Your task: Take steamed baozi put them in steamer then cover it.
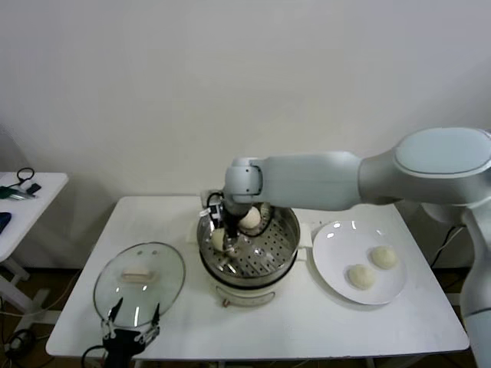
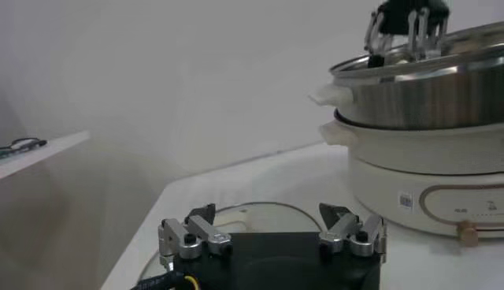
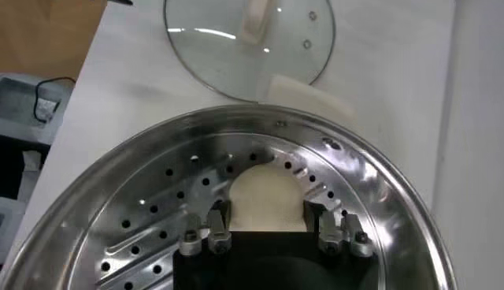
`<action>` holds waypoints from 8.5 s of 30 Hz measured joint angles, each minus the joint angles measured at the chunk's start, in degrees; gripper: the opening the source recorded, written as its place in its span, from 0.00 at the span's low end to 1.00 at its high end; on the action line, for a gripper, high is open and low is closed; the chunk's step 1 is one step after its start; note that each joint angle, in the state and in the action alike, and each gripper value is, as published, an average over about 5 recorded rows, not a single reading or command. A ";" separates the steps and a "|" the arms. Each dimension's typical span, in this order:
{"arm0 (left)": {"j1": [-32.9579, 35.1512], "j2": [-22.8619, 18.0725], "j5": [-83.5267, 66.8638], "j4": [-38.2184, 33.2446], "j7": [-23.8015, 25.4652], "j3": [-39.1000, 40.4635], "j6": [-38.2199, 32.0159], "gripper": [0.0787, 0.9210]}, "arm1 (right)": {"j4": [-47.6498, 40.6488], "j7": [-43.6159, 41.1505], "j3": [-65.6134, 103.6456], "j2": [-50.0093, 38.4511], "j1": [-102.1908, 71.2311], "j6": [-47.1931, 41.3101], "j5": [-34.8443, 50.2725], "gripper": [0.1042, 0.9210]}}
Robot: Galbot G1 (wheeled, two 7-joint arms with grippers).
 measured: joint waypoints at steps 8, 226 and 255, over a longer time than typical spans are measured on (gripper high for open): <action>0.35 -0.08 0.37 -0.39 -0.06 0.02 -0.17 0.88 | 0.70 -1.01 -0.25 -1.25 1.89 1.39 0.00 0.86; 1.11 -2.93 2.97 -1.26 -0.64 -1.14 -0.20 0.88 | -20.54 -22.09 22.07 -39.39 -22.43 30.78 -41.63 0.62; 1.90 -1.95 2.74 -3.38 -0.31 -0.89 0.13 0.88 | 10.62 -15.43 -2.52 -26.54 17.20 13.37 -4.31 0.62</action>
